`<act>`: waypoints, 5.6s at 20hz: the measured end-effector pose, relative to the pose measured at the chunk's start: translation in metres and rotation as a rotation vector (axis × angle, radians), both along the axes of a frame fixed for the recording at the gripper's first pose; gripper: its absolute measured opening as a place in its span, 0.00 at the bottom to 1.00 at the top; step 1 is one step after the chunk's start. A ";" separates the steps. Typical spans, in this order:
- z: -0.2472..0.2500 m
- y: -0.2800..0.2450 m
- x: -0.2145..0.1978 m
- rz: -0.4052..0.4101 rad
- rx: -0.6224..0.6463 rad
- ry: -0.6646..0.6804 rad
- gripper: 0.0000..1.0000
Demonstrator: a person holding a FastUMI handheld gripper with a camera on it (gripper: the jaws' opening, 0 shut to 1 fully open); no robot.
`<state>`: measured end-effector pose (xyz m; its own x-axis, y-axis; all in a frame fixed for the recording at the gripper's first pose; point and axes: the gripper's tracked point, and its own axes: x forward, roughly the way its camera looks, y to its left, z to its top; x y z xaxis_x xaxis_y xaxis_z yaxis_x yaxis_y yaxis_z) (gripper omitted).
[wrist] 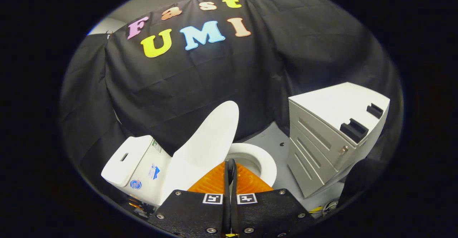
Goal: Open the toilet lid.
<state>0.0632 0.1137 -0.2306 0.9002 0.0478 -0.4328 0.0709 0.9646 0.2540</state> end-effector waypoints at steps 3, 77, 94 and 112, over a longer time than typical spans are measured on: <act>0.018 0.014 0.000 0.001 -0.020 -0.020 0.00; 0.193 0.310 -0.016 0.407 0.286 -0.401 0.96; 0.214 0.086 0.055 0.307 -0.125 -0.457 0.96; 0.190 -0.077 0.020 0.144 -0.174 -0.481 0.96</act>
<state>0.0830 0.0364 -0.0410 0.9886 0.1501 0.0152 -0.1507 0.9867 0.0604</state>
